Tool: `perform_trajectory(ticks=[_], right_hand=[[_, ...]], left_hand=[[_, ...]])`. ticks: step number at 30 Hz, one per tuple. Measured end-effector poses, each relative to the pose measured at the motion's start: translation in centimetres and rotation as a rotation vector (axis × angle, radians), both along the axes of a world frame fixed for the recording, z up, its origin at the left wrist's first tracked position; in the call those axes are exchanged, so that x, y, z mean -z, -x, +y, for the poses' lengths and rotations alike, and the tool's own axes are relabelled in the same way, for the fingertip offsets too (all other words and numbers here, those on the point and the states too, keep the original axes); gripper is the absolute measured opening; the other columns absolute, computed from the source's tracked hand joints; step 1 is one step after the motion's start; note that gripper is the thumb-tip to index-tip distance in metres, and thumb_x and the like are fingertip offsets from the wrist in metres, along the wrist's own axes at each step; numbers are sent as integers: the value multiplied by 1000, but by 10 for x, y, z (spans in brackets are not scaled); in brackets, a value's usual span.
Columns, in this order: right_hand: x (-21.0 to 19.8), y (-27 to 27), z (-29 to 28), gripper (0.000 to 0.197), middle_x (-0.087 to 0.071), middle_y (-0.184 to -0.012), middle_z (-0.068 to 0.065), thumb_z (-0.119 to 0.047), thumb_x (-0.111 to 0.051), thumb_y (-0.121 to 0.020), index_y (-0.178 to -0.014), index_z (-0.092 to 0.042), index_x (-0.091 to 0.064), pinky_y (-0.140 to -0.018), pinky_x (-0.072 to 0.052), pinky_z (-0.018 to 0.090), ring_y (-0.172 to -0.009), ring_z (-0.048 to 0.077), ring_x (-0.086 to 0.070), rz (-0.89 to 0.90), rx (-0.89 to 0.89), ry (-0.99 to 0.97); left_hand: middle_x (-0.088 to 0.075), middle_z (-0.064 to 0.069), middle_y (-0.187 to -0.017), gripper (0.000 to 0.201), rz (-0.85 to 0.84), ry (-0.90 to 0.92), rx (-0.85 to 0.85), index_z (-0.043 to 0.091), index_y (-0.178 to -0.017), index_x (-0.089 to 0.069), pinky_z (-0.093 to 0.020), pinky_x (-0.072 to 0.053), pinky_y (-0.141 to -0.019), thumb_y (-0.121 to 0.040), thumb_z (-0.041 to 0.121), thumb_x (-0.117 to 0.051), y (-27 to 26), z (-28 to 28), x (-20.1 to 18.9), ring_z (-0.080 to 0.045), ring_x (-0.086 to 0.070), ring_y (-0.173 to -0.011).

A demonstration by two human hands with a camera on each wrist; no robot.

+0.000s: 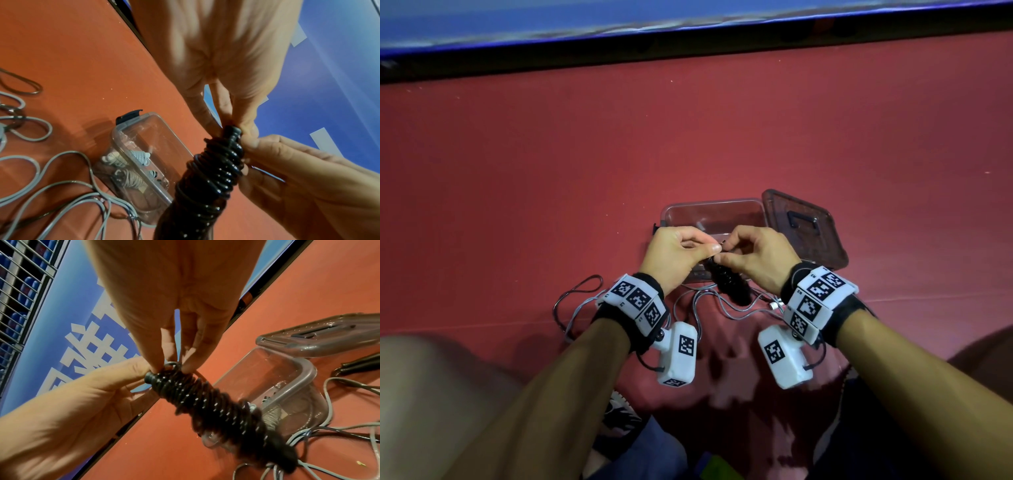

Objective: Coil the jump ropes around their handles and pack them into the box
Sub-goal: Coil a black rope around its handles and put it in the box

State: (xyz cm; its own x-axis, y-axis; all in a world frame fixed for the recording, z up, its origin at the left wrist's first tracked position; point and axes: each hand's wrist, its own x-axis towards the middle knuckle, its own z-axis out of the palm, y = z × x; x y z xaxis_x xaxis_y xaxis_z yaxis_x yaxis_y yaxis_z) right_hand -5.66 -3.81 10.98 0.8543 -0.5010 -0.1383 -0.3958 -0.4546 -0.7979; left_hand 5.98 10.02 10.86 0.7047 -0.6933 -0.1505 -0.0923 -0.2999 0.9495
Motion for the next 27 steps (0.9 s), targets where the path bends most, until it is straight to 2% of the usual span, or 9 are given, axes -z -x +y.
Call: perform_trajectory(ticks=[3,5,7,10,14,17,22,24,27], right_hand=[[-2,3,5,18,-72,-71,-4,-28,-81,-81,-73,-21,-66,-57,-52,19,-65,8,-69,-30,-28,-25],[-2,5,7,15,-71,-70,-6,-27,-79,-82,-74,-21,-68,-54,-48,12,-62,5,-67,-17,-46,17],[-2,5,7,13,-70,-69,-8,-27,-77,-82,-74,-22,-68,-55,-46,10,-62,6,-66,-6,-45,59],[-2,5,6,10,-68,-66,-10,-27,-74,-80,-73,-24,-69,-61,-47,12,-65,7,-65,-5,-30,90],[-2,6,4,4,-66,-67,-11,-23,-72,-80,-76,-22,-71,-68,-48,18,-70,7,-64,-4,-2,102],[-4,4,4,4,-65,-70,-9,-21,-71,-80,-77,-21,-69,-70,-49,24,-72,13,-64,-5,8,104],[-3,3,7,5,-63,-76,-7,-22,-68,-83,-83,-16,-67,-59,-38,7,-68,5,-56,33,-14,119],[-3,2,8,7,-63,-80,-4,-23,-67,-84,-85,-16,-67,-60,-36,9,-70,8,-55,45,-42,146],[-4,1,7,9,-66,-86,-2,-25,-66,-83,-86,-17,-69,-66,-37,19,-77,14,-59,54,-57,157]], left_hand=[[-78,-4,-79,3,8,-9,23,9,-85,-78,-26,-59,-75,-84,10,-81,1,1,0,-14,-72,-73],[-78,-3,-79,3,6,-19,35,11,-84,-78,-24,-58,-75,-84,11,-81,2,2,2,-11,-72,-73],[-78,-3,-78,5,21,-24,41,11,-85,-78,-25,-57,-75,-83,12,-82,3,2,2,-13,-72,-73],[-79,-7,-85,9,62,-19,49,8,-90,-78,-31,-60,-84,-83,11,-82,1,2,2,-22,-75,-84],[-78,-12,-97,14,86,-13,46,2,-96,-78,-36,-58,-93,-83,6,-81,5,2,1,-25,-74,-93],[-78,-10,-94,12,92,-40,20,6,-95,-78,-36,-60,-91,-84,10,-81,4,1,0,-22,-75,-91],[-78,0,-82,5,3,-85,44,17,-86,-80,-34,-60,-87,-83,13,-78,4,0,3,-15,-75,-83],[-78,1,-83,7,-36,-74,50,16,-88,-82,-31,-60,-86,-84,12,-78,5,0,3,-15,-75,-84],[-79,2,-86,7,-56,-47,74,15,-92,-82,-28,-59,-85,-85,14,-79,3,2,2,-16,-75,-88]])
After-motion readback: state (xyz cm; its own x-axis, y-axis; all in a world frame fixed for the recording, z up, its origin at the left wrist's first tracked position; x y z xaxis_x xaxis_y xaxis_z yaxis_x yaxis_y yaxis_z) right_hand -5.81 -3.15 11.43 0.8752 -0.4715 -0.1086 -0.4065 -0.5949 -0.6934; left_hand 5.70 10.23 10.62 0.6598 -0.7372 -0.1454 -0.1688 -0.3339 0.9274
